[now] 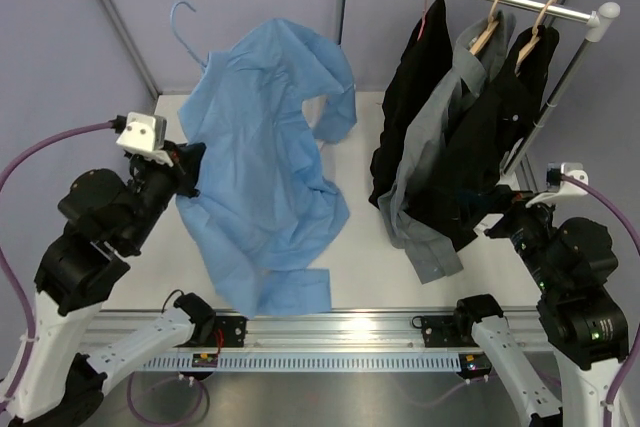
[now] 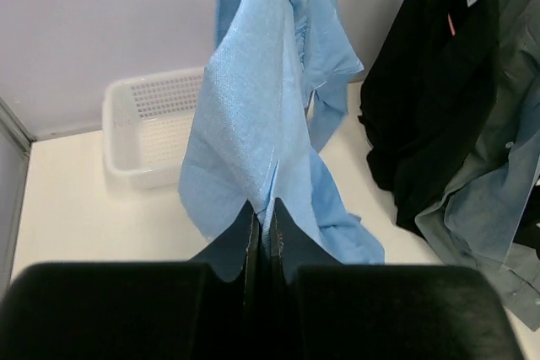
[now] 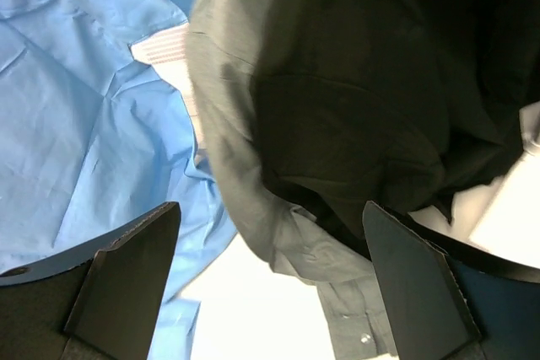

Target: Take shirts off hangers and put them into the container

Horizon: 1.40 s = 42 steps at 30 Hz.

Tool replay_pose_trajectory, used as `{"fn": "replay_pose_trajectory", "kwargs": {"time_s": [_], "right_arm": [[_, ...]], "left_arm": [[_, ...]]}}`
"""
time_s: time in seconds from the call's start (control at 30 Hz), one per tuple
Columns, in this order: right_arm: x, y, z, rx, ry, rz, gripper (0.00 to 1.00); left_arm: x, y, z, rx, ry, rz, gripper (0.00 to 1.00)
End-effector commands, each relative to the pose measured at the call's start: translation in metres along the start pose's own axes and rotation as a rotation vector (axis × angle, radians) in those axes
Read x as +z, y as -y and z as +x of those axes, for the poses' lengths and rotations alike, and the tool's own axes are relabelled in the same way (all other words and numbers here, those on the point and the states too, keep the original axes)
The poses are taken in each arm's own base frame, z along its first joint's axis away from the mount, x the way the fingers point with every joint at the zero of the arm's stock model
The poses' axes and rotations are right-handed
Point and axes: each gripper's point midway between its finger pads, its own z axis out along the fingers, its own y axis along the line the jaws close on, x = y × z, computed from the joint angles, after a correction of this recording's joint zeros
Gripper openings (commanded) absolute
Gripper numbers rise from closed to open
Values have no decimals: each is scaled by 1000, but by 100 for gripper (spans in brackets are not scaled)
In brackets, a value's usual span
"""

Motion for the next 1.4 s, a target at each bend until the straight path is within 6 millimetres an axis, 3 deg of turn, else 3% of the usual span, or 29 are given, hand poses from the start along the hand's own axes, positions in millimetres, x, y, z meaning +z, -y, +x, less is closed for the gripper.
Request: {"fn": "replay_pose_trajectory", "kwargs": {"time_s": [0.0,0.07,0.2,0.3,0.43,0.5,0.53,0.57,0.67,0.87,1.0,1.37], "right_arm": [[13,-30,-11,-37,-38,-147,100],[23,-35,-15,-66,-42,-173,100],[42,-44,-28,-85,-23,-209,99],[63,-54,-30,-60,-47,-252,99],[92,-76,-27,-59,-69,-319,100],[116,-83,-25,-103,-73,-304,100],[120,-98,-24,-120,-70,-341,99],[138,-101,-14,-137,-96,-325,99],[162,-130,-1,-142,-114,-380,99],[192,-187,14,-182,-106,-468,99],[190,-221,16,-188,-89,-551,96],[213,-242,45,-173,-146,-572,79]], "left_arm": [[0,6,7,71,-15,54,0],[5,30,31,83,-74,185,0],[19,58,79,121,-205,335,0],[24,73,98,127,-236,415,0],[32,95,107,117,-218,532,0],[35,103,116,101,-245,568,0],[41,106,126,96,-274,577,0],[41,109,129,87,-284,592,0],[45,113,145,81,-311,612,0],[49,109,156,90,-330,586,0],[50,104,160,99,-334,560,0],[49,102,159,105,-324,551,0]]}}
